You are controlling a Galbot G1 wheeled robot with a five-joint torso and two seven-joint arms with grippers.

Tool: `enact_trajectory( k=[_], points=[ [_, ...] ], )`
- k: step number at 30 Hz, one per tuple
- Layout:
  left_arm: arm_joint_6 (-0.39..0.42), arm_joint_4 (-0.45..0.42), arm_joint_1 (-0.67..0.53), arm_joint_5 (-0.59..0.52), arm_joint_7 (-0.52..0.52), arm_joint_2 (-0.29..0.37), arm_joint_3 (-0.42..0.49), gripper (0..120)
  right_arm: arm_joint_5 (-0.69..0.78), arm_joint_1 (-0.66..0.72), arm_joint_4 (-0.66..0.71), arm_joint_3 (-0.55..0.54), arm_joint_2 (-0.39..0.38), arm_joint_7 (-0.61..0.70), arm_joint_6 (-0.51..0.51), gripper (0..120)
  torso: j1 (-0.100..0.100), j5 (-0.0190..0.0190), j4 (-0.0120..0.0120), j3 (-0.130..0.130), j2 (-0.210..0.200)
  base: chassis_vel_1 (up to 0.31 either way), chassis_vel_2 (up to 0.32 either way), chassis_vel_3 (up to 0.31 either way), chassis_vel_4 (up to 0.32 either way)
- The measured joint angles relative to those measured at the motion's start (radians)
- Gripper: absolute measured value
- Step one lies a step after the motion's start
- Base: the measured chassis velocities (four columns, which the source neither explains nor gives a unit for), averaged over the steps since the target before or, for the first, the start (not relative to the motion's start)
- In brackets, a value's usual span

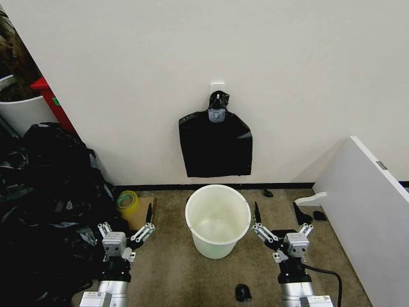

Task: Place the garbage bag over the trash bin.

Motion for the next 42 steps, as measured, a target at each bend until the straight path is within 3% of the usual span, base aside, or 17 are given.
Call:
enact_trajectory(
  k=[14,22,25,32,42],
  points=[
    [-0.004,0.017,-0.003,0.001,0.000,-0.002,0.000,97,0.041,0.024,-0.016,-0.009,-0.009,0.000,-0.030,100,0.000,0.0000,-0.0001,0.000,0.000,0.000,0.000,0.000,0.000],
    [-0.018,0.044,-0.016,-0.023,0.016,0.017,0.007,97,0.257,0.126,-0.037,-0.043,-0.063,-0.020,-0.122,100,0.000,-0.0001,-0.0001,0.000,0.000,0.000,0.000,0.000,0.000],
    [-0.016,0.062,-0.033,-0.051,0.031,0.037,0.014,97,0.417,0.246,-0.073,-0.039,-0.109,-0.041,-0.171,100,0.000,-0.0001,-0.0005,0.000,0.000,0.000,0.000,0.000,0.000],
    [-0.023,0.065,-0.013,-0.049,0.035,0.025,-0.001,97,0.605,0.443,-0.154,-0.098,-0.187,-0.088,-0.238,100,0.000,0.0002,0.0001,0.000,0.000,0.000,0.000,0.000,0.000],
    [-0.031,0.074,-0.004,-0.030,0.036,0.002,-0.004,97,0.749,0.758,-0.296,-0.212,-0.187,-0.094,-0.306,100,0.000,-0.0001,0.0003,0.000,0.000,0.000,0.000,0.000,0.000]
  ],
)
